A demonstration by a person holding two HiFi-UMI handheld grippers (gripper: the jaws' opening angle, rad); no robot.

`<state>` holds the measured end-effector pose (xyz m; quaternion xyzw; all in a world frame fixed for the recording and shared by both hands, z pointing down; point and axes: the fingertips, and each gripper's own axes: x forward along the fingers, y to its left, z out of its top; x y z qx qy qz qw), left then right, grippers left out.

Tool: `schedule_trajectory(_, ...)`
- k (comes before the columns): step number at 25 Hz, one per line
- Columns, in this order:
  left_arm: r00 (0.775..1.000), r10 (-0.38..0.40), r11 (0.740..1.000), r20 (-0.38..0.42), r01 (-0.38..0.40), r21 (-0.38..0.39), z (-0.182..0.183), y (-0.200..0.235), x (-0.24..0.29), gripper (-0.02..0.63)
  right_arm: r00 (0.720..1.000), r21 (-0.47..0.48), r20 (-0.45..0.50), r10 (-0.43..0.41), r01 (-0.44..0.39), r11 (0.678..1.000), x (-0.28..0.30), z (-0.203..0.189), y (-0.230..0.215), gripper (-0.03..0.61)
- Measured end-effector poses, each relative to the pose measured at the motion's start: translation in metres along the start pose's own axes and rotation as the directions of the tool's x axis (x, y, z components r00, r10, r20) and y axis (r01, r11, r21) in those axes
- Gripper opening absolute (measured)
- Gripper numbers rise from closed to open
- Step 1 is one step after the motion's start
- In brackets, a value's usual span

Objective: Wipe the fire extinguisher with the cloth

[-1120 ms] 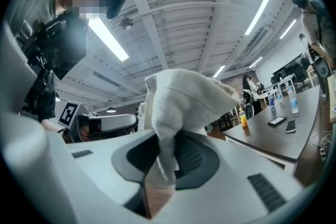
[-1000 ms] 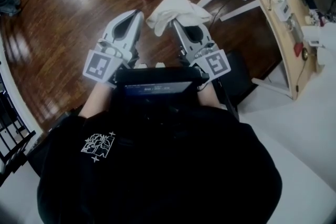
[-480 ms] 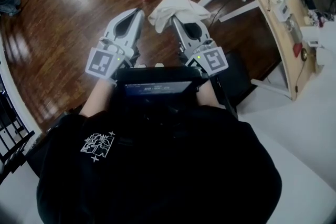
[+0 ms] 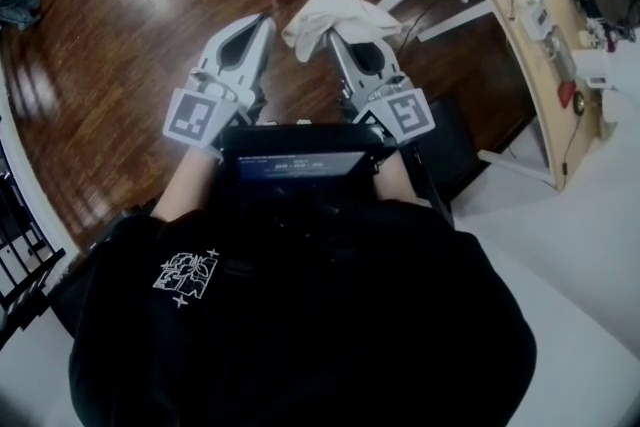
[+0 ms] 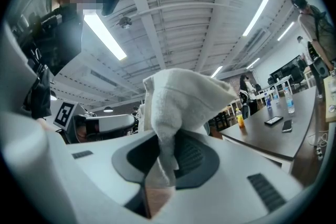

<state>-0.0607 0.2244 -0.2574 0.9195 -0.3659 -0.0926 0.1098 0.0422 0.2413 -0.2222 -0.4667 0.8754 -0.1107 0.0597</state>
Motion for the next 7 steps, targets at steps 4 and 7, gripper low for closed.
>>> schedule_trajectory(4,1.0,0.004,1.0,-0.001,-0.004,-0.002,-0.0038,0.0027,-0.0007,-0.002,1.0,-0.001,-0.003,-0.001,0.001,1.0,-0.0006,-0.0021,0.0,0.094)
schedule_trajectory(7,1.0,0.007,1.0,-0.004,-0.007,-0.002,-0.0073,0.005,-0.0003,-0.002,1.0,-0.003,-0.004,-0.003,0.003,1.0,-0.0002,-0.0027,-0.0007,0.095)
